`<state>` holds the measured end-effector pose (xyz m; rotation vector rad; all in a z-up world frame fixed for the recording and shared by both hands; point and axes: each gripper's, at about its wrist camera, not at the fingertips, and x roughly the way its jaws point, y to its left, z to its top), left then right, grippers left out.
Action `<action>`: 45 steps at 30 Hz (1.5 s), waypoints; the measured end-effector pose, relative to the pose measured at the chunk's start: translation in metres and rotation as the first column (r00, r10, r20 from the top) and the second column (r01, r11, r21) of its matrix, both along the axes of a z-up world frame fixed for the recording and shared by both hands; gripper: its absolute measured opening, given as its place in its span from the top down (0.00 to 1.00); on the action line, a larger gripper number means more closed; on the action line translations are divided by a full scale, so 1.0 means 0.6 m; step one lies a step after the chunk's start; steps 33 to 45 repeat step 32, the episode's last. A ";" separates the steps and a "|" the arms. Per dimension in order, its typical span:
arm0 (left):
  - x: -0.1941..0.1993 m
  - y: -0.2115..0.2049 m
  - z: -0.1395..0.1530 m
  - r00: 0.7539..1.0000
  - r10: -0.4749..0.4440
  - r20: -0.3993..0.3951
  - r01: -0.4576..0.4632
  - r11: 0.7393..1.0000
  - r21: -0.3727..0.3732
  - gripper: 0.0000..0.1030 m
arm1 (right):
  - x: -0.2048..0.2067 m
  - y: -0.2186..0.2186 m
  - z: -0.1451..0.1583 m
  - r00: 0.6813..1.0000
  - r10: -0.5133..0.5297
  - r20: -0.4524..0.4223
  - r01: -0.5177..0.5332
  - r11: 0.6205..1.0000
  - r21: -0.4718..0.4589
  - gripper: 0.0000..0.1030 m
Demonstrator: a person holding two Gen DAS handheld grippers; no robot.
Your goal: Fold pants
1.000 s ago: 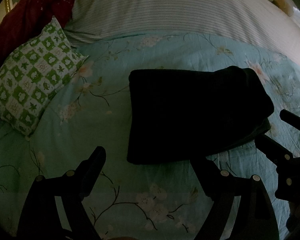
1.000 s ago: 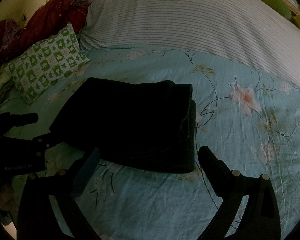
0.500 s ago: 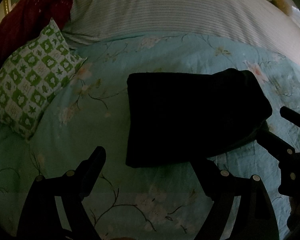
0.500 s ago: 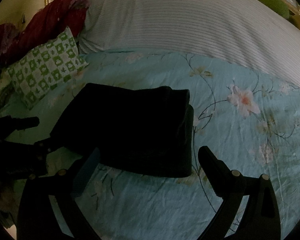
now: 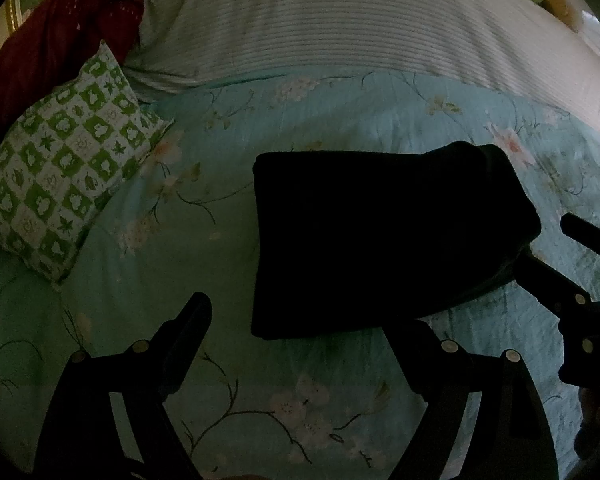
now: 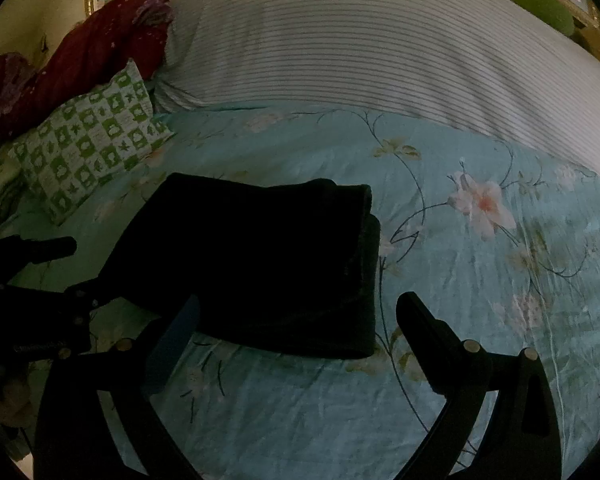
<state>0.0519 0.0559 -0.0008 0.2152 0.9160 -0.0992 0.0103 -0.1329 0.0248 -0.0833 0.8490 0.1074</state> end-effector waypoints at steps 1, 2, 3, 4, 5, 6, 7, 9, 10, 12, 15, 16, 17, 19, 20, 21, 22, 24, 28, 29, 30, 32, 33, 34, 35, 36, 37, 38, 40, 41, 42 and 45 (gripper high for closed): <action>0.000 0.000 0.001 1.000 0.000 0.000 0.000 1.000 0.000 0.16 | 0.000 0.000 0.000 1.000 -0.002 -0.001 0.002 1.000 0.001 0.04; -0.001 -0.001 0.001 1.000 -0.001 0.001 0.001 1.000 0.000 0.16 | -0.001 0.000 0.000 1.000 -0.003 -0.002 0.003 1.000 0.003 0.04; -0.001 -0.001 0.001 1.000 -0.001 0.000 0.001 1.000 0.001 0.16 | -0.001 -0.001 0.000 1.000 -0.004 -0.003 0.004 1.000 0.005 0.04; -0.001 -0.001 0.002 1.000 -0.001 0.000 0.001 1.000 0.001 0.16 | -0.001 -0.001 0.000 1.000 -0.004 -0.003 0.004 1.000 0.005 0.04; -0.001 -0.001 0.002 1.000 -0.001 -0.002 0.001 1.000 0.000 0.16 | -0.002 0.000 0.000 1.000 -0.004 -0.004 0.004 1.000 0.005 0.04; -0.001 -0.001 0.002 1.000 -0.001 -0.003 0.001 1.000 -0.001 0.16 | -0.003 0.001 0.000 1.000 -0.005 -0.004 0.005 1.000 0.006 0.04; 0.000 -0.001 0.003 1.000 0.000 -0.006 0.000 1.000 -0.003 0.16 | -0.003 0.001 0.000 1.000 -0.004 -0.004 0.004 1.000 0.006 0.04; 0.002 0.001 0.004 1.000 0.002 -0.016 -0.002 1.000 -0.010 0.16 | -0.004 0.001 0.000 1.000 -0.007 -0.005 0.007 1.000 0.006 0.04; 0.005 0.001 0.004 1.000 0.004 -0.020 -0.005 1.000 -0.012 0.16 | -0.004 0.001 0.001 1.000 -0.006 -0.005 0.006 1.000 0.008 0.04; 0.008 0.001 0.007 1.000 0.005 -0.020 -0.006 1.000 -0.014 0.16 | -0.004 0.002 0.002 1.000 -0.010 -0.002 0.010 1.000 0.010 0.04; 0.013 -0.003 0.010 1.000 0.002 -0.025 -0.003 1.000 -0.021 0.16 | -0.005 0.001 0.004 1.000 -0.019 -0.002 0.019 1.000 0.017 0.04; 0.016 -0.002 0.011 1.000 0.003 -0.027 -0.004 1.000 -0.024 0.16 | -0.004 0.001 0.004 1.000 -0.022 -0.003 0.022 1.000 0.020 0.04; 0.018 -0.003 0.013 1.000 0.006 -0.029 -0.007 1.000 -0.026 0.16 | -0.004 0.001 0.005 1.000 -0.024 -0.004 0.025 0.999 0.022 0.04; 0.021 -0.002 0.015 0.999 0.010 -0.030 -0.011 1.000 -0.027 0.16 | -0.004 -0.001 0.006 1.000 -0.029 -0.003 0.029 0.999 0.027 0.04; 0.022 -0.003 0.015 0.999 0.010 -0.030 -0.011 1.000 -0.026 0.16 | -0.002 -0.001 0.006 1.000 -0.029 -0.005 0.029 0.999 0.027 0.04; 0.023 -0.004 0.015 0.999 0.011 -0.031 -0.012 1.000 -0.022 0.16 | 0.000 -0.002 0.005 0.999 -0.031 -0.008 0.031 0.999 0.028 0.04; 0.024 -0.005 0.015 0.999 0.010 -0.031 -0.011 1.000 -0.021 0.16 | 0.001 -0.003 0.005 0.999 -0.032 -0.012 0.032 0.999 0.029 0.04; 0.025 -0.008 0.017 1.000 0.010 -0.028 -0.011 1.000 -0.020 0.17 | 0.003 -0.007 0.004 0.999 -0.037 -0.020 0.038 0.999 0.036 0.04; 0.029 -0.011 0.019 0.999 0.018 -0.029 -0.019 1.000 -0.014 0.17 | 0.004 -0.014 0.007 0.998 -0.053 -0.020 0.054 0.997 0.060 0.04; 0.029 -0.012 0.020 0.999 0.020 -0.030 -0.021 1.000 -0.015 0.17 | 0.003 -0.015 0.007 0.998 -0.053 -0.019 0.055 0.997 0.060 0.04; 0.031 -0.011 0.021 0.999 0.022 -0.030 -0.022 1.000 -0.014 0.17 | 0.003 -0.015 0.009 0.998 -0.053 -0.017 0.054 0.997 0.062 0.04; 0.031 -0.013 0.024 0.999 0.024 -0.031 -0.024 1.000 -0.012 0.17 | 0.002 -0.016 0.009 0.998 -0.054 -0.016 0.055 0.996 0.063 0.04; 0.031 -0.013 0.024 0.999 0.024 -0.031 -0.024 1.000 -0.012 0.17 | 0.002 -0.016 0.009 0.998 -0.054 -0.016 0.055 0.996 0.063 0.04; 0.031 -0.013 0.024 0.999 0.024 -0.031 -0.024 1.000 -0.012 0.17 | 0.002 -0.016 0.009 0.998 -0.054 -0.016 0.055 0.996 0.063 0.04; 0.031 -0.013 0.024 0.999 0.024 -0.031 -0.024 1.000 -0.012 0.17 | 0.002 -0.016 0.009 0.998 -0.054 -0.016 0.055 0.996 0.063 0.04; 0.031 -0.013 0.024 0.999 0.024 -0.031 -0.024 1.000 -0.012 0.17 | 0.002 -0.016 0.009 0.998 -0.054 -0.016 0.055 0.996 0.063 0.04; 0.031 -0.013 0.024 0.999 0.024 -0.031 -0.024 1.000 -0.012 0.17 | 0.002 -0.016 0.009 0.998 -0.054 -0.016 0.055 0.996 0.063 0.04; 0.031 -0.013 0.024 0.999 0.024 -0.031 -0.024 1.000 -0.012 0.17 | 0.002 -0.016 0.009 0.998 -0.054 -0.016 0.055 0.996 0.063 0.04; 0.031 -0.013 0.024 0.999 0.024 -0.031 -0.024 1.000 -0.012 0.17 | 0.002 -0.016 0.009 0.998 -0.054 -0.016 0.055 0.996 0.063 0.04; 0.031 -0.013 0.024 0.999 0.024 -0.031 -0.024 1.000 -0.012 0.17 | 0.002 -0.016 0.009 0.998 -0.054 -0.016 0.055 0.996 0.063 0.04; 0.031 -0.013 0.024 0.999 0.024 -0.031 -0.024 1.000 -0.012 0.17 | 0.002 -0.016 0.009 0.998 -0.054 -0.016 0.055 0.996 0.063 0.04; 0.031 -0.013 0.024 0.999 0.024 -0.031 -0.024 1.000 -0.012 0.17 | 0.002 -0.016 0.009 0.998 -0.054 -0.016 0.055 0.996 0.063 0.04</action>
